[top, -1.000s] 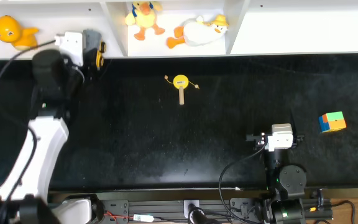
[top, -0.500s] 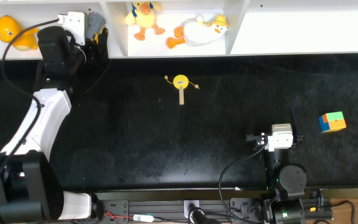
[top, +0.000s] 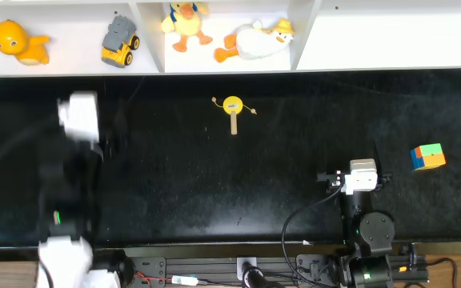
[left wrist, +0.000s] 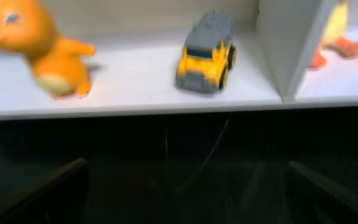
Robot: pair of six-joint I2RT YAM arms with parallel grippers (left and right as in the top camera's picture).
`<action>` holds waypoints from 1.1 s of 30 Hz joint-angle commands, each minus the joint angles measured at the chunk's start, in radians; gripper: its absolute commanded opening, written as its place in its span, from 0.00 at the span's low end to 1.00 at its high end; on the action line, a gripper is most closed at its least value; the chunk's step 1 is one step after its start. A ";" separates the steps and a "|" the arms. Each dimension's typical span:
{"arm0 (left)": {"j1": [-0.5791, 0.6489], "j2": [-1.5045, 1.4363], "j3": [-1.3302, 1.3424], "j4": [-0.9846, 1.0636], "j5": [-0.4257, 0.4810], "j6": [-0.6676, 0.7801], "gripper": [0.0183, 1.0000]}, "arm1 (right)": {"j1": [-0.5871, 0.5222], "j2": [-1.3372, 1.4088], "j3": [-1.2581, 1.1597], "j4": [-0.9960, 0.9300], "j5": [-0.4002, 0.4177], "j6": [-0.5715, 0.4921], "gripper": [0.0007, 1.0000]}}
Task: Store Toys
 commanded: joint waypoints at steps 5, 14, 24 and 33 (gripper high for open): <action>-0.004 -0.552 -0.347 0.060 -0.014 0.013 1.00 | -0.003 -0.007 -0.014 0.006 0.005 -0.003 1.00; -0.003 -0.736 -0.443 -0.037 0.003 -0.038 1.00 | -0.003 -0.007 -0.014 0.006 0.005 -0.003 1.00; -0.003 -0.735 -0.443 -0.029 0.060 -0.060 1.00 | -0.003 -0.007 -0.014 0.006 0.005 -0.003 1.00; -0.003 -0.735 -0.443 -0.029 0.060 -0.060 1.00 | -0.003 -0.007 -0.014 0.006 0.005 -0.003 1.00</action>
